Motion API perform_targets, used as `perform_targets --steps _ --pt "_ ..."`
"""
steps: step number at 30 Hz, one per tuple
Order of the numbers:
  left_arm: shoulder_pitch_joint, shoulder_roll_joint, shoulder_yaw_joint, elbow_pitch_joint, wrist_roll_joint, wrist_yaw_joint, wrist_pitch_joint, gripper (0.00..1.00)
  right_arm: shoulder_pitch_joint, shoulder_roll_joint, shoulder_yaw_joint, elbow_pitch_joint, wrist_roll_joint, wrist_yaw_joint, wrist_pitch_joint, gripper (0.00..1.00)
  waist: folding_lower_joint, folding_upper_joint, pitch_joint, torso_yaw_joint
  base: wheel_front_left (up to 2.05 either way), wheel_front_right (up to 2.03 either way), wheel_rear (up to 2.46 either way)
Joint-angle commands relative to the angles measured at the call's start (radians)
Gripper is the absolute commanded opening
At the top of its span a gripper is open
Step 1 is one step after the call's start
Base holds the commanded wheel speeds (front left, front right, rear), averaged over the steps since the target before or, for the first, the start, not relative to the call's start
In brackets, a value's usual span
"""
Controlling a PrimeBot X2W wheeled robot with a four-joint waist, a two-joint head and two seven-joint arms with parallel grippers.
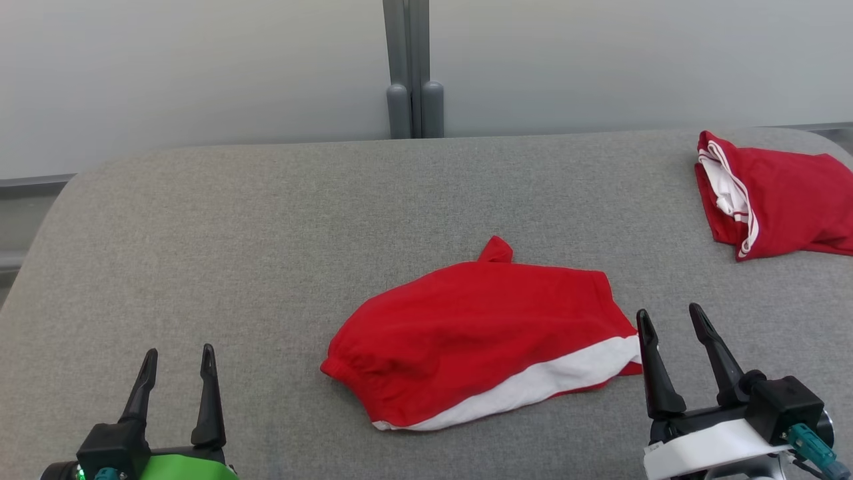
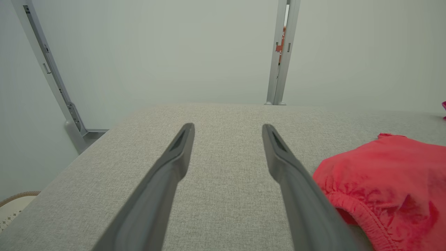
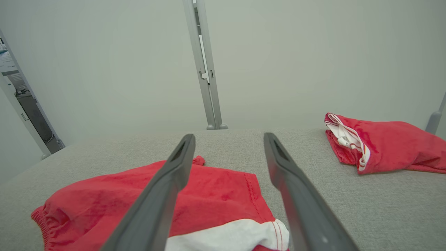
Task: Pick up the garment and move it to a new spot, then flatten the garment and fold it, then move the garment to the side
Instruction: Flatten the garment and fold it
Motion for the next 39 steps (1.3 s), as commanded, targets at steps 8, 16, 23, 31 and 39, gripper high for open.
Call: perform_targets --steps 8,16,23,31,39 --pt "0.013 0.001 -0.002 0.001 0.006 0.000 0.000 1.00 0.014 0.001 -0.001 0.010 -0.008 -0.001 -0.004 1.00 0.0000 0.0000 -0.002 0.001 0.00 0.00 0.00" --pt "0.013 0.000 -0.005 0.001 0.005 0.000 0.000 1.00 0.010 0.002 -0.001 0.017 -0.009 -0.001 -0.004 1.00 0.0000 0.0000 0.000 0.005 0.00 0.00 0.00" --pt "0.017 0.000 -0.040 0.014 -0.013 0.000 0.000 1.00 -0.004 -0.009 -0.006 0.056 -0.021 -0.001 -0.003 1.00 0.0000 0.0000 0.007 0.005 0.00 0.00 0.00" --pt "0.034 0.019 -0.273 0.076 -0.029 0.000 0.000 1.00 -0.079 -0.054 -0.033 0.195 -0.045 -0.001 -0.003 1.00 0.0000 0.0000 0.035 0.011 0.00 0.00 0.00" --pt "-0.033 0.035 -0.503 0.207 -0.096 0.001 0.000 1.00 -0.190 -0.086 -0.032 0.398 -0.042 -0.001 -0.003 1.00 0.0000 0.0000 0.088 0.019 0.00 0.00 0.00"
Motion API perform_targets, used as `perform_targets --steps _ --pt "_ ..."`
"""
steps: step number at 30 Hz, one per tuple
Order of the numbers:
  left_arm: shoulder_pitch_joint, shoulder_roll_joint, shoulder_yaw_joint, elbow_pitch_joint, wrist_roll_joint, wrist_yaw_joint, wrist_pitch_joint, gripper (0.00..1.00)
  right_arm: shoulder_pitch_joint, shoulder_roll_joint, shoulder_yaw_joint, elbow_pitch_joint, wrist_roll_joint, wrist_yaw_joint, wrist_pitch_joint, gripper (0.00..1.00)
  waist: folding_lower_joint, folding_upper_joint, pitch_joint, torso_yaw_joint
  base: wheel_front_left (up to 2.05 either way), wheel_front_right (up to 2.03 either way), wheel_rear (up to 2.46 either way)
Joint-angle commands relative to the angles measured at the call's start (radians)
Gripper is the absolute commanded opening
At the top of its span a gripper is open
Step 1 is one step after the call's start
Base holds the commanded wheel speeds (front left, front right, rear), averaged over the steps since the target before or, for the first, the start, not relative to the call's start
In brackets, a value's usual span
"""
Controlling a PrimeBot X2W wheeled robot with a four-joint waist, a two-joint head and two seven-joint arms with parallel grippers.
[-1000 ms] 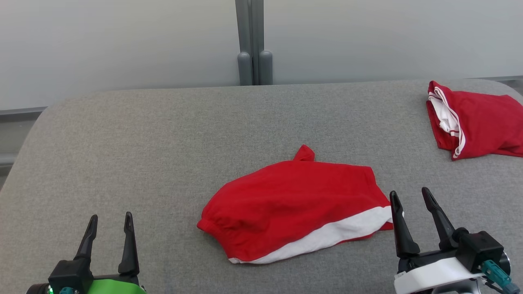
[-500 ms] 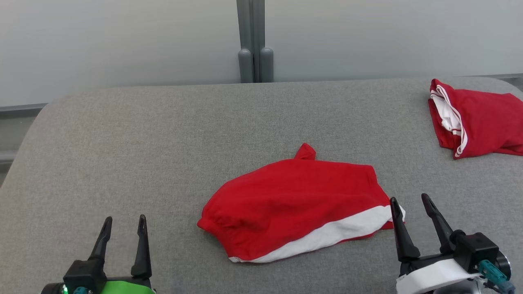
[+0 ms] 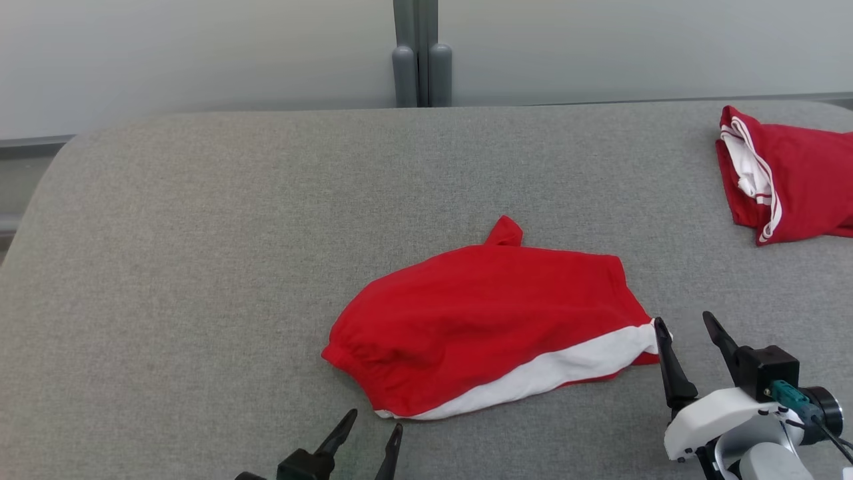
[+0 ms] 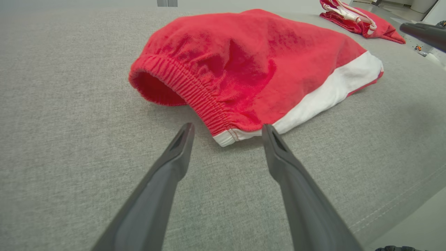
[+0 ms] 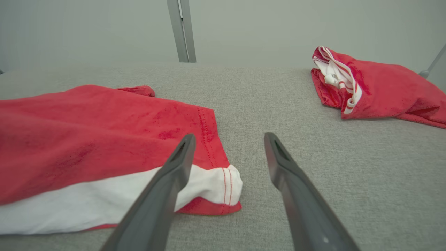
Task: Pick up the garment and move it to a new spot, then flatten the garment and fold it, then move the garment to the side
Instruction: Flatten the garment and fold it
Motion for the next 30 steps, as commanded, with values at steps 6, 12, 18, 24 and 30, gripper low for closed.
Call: perform_targets --steps 6,12,18,24,30 --pt "-0.082 0.017 -0.043 0.094 -0.049 0.002 0.000 1.00 -0.085 0.000 0.018 0.135 0.003 -0.001 -0.003 1.00 0.0000 0.0000 0.049 0.001 0.00 0.00 0.00" --pt "-0.130 0.024 -0.079 0.157 -0.084 0.002 0.000 1.00 -0.126 0.004 0.041 0.230 0.018 -0.001 -0.003 1.00 0.0000 0.0000 0.065 0.000 0.00 0.00 0.00" --pt "-0.180 0.032 -0.113 0.184 -0.109 0.002 0.000 1.00 -0.162 0.011 0.049 0.290 0.028 -0.001 -0.003 1.00 0.0000 0.0000 0.087 0.001 0.00 0.00 0.00" --pt "-0.219 0.029 -0.165 0.203 -0.149 0.002 0.000 0.00 -0.178 0.015 0.061 0.301 0.053 -0.001 -0.002 0.03 0.0000 0.0000 0.092 0.006 0.00 0.00 0.00" --pt "-0.183 0.039 -0.162 0.149 -0.171 0.002 0.000 0.00 -0.123 0.015 0.069 0.201 0.069 -0.001 -0.003 0.00 0.0000 0.0000 0.069 0.000 0.00 0.00 0.00"
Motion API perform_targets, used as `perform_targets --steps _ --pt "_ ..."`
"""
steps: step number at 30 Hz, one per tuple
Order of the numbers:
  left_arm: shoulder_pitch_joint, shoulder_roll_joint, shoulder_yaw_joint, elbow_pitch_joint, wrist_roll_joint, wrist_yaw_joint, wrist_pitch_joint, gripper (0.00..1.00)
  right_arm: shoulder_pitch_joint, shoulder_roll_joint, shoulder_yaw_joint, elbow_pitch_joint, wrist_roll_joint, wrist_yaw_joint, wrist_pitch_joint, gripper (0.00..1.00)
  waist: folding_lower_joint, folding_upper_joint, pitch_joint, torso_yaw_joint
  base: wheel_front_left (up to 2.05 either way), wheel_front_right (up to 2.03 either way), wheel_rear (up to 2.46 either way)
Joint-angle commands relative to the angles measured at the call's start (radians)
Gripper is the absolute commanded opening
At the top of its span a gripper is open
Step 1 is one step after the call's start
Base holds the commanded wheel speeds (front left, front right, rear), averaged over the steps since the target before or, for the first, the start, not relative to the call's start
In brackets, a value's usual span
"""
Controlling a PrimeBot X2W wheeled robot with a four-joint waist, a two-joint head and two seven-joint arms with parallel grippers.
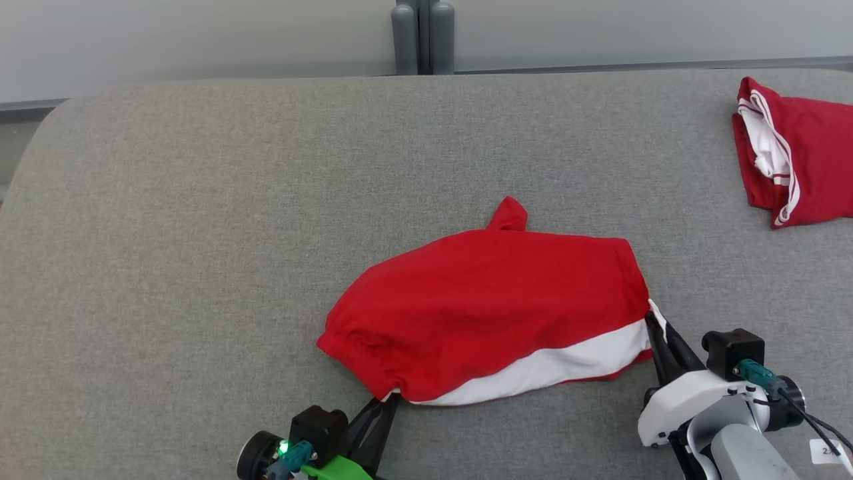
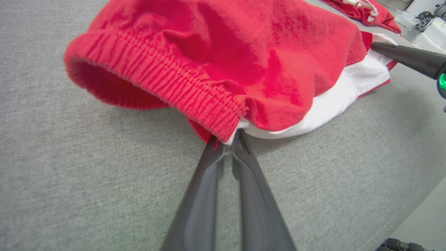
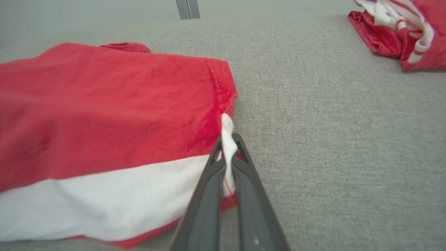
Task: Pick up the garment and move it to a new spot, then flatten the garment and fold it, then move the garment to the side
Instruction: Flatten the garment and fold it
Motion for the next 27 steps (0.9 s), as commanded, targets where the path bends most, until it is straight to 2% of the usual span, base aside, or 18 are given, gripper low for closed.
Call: perform_targets --steps 1,8,14,20,27 --pt "0.020 0.011 0.008 -0.024 -0.004 0.002 0.000 0.00 0.023 -0.002 -0.002 -0.033 0.012 -0.001 -0.003 0.00 0.0000 0.0000 -0.012 -0.005 0.00 0.00 0.00" --pt "0.049 0.059 0.039 -0.176 0.014 0.002 0.000 0.00 0.059 -0.005 0.006 -0.173 0.065 -0.001 -0.003 0.00 0.0000 0.0000 -0.029 -0.012 0.00 0.00 0.00" --pt "-0.064 0.136 0.052 -0.278 0.021 0.002 0.000 0.00 -0.044 -0.018 0.071 -0.233 0.115 -0.001 -0.003 0.00 0.0000 0.0000 -0.027 -0.025 0.00 0.00 0.00" --pt "-0.329 0.243 -0.001 -0.272 -0.047 0.002 0.015 0.00 -0.269 -0.034 0.120 -0.190 0.188 -0.001 0.023 0.00 0.0000 0.0000 0.020 -0.038 0.00 0.00 0.00" --pt "-0.759 0.362 -0.073 -0.193 -0.200 0.002 0.070 0.00 -0.675 -0.031 0.136 -0.050 0.237 -0.001 0.084 0.00 0.0000 0.0000 0.137 -0.064 0.00 0.00 0.00"
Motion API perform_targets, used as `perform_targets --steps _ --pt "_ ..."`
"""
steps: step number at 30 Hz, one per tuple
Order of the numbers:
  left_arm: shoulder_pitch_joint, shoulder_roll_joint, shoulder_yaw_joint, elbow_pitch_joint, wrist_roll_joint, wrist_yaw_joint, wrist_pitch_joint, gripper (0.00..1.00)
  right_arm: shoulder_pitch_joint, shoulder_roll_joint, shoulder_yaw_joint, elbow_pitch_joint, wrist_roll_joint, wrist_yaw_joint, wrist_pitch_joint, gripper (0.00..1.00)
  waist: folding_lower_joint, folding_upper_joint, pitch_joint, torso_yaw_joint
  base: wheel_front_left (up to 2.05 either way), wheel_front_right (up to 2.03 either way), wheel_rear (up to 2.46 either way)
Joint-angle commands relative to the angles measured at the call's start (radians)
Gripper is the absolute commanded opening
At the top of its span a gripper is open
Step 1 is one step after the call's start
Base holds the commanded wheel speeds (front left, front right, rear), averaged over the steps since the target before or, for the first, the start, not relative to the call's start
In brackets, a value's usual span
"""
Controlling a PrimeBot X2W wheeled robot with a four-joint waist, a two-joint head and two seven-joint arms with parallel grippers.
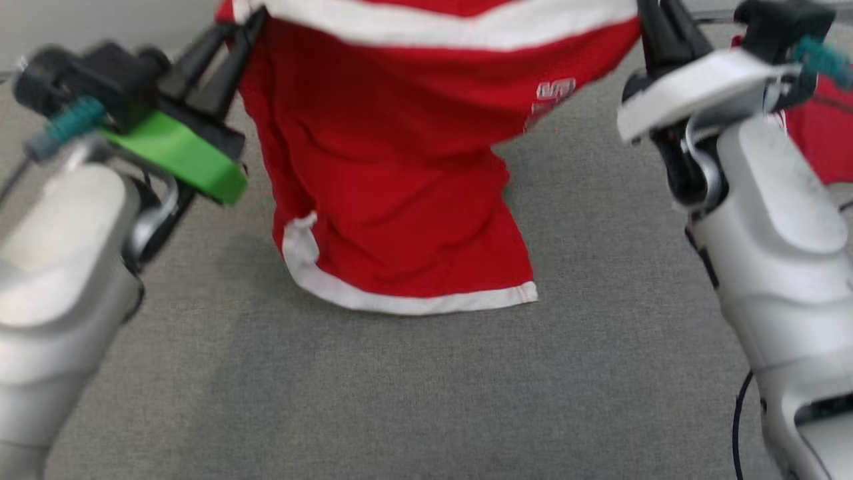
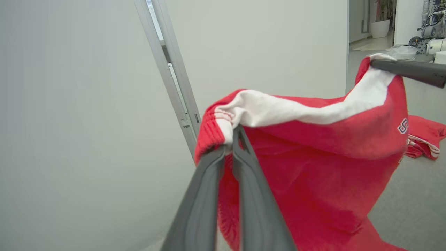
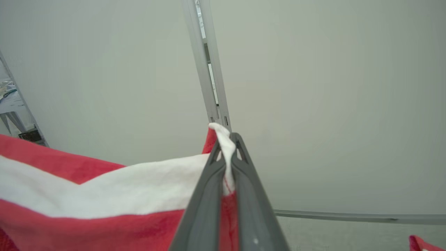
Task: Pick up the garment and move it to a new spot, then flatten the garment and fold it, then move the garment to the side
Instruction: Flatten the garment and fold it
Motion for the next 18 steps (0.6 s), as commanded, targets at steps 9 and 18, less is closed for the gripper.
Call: perform_targets --steps 9,18 --pt "-0.509 0.063 -0.069 0.210 -0.183 0.002 0.015 0.00 -0.528 0.029 -0.027 0.280 0.005 -0.001 0.037 0.00 -0.0001 0.0000 0.165 -0.041 0.00 0.00 0.00" --pt "-0.696 0.050 -0.173 0.370 -0.297 0.002 -0.028 0.00 -0.733 0.039 -0.029 0.497 -0.032 -0.001 -0.019 0.00 -0.0001 0.0000 0.189 -0.069 0.00 0.00 0.00"
